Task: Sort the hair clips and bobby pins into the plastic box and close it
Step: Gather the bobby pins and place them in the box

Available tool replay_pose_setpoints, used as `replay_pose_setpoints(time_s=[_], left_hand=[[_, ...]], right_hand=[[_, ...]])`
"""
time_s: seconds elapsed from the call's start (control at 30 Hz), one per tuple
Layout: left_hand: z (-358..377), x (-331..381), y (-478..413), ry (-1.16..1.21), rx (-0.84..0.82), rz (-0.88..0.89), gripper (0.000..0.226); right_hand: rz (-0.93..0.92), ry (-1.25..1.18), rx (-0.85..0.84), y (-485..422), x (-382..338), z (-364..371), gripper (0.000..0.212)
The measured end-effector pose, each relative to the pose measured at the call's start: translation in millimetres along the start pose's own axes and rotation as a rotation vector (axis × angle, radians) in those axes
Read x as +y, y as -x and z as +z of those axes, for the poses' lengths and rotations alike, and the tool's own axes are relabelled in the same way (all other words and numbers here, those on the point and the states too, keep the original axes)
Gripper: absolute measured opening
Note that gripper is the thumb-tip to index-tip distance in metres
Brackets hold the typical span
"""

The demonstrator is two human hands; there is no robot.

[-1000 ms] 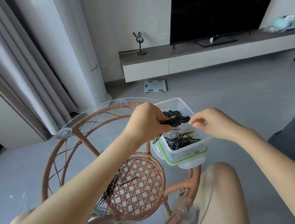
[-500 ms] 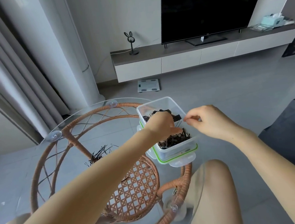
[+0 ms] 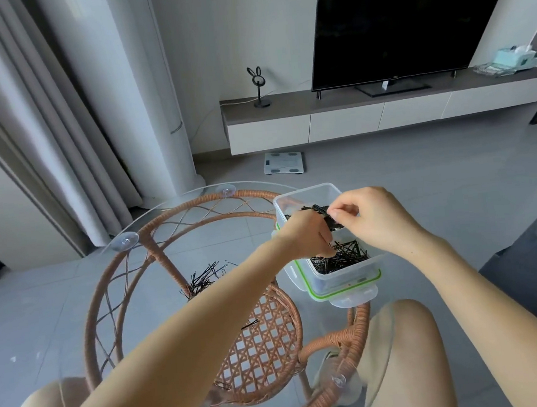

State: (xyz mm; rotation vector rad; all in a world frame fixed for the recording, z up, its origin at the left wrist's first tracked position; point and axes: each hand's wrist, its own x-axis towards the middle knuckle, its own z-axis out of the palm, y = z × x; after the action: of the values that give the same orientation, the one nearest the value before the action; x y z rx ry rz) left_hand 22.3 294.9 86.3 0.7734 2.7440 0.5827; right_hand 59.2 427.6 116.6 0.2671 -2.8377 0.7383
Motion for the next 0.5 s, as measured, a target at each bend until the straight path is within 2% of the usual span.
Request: replay_pose_setpoints(time_s=[0.1, 0.2, 0.27, 0.33, 0.4, 0.5], left_hand=[[-5.9, -9.4, 8.9, 0.166, 0.079, -0.014, 0.009], [-18.9, -35.7, 29.2, 0.338, 0.262, -0.074, 0.016], [-21.5, -63.4, 48.1, 0.267, 0.393, -0.142, 0.017], [-16.0, -92.4, 71.4, 0.200, 0.442, -0.224, 0.017], [-4.3, -117.1, 94.7, 0.133, 0.455, -0.264, 0.017], [13.5, -150.3, 125.1, 0.008, 0.518, -0.334, 0.025]], right_hand=[[0.019, 0.000, -0.025, 4.4, -0.6, 3.4, 0.015], [0.006, -0.101, 0.005, 7.2, -9.9, 14.3, 0.015], [-0.015, -0.245, 0.013, 11.5, -22.9, 33.7, 0.016], [-0.045, -0.367, -0.090, 19.5, -39.6, 62.9, 0.021], [-0.074, -0.381, -0.216, 25.8, -53.8, 95.3, 0.029], [-0.051, -0.372, -0.265, 16.2, -65.9, 140.4, 0.035]])
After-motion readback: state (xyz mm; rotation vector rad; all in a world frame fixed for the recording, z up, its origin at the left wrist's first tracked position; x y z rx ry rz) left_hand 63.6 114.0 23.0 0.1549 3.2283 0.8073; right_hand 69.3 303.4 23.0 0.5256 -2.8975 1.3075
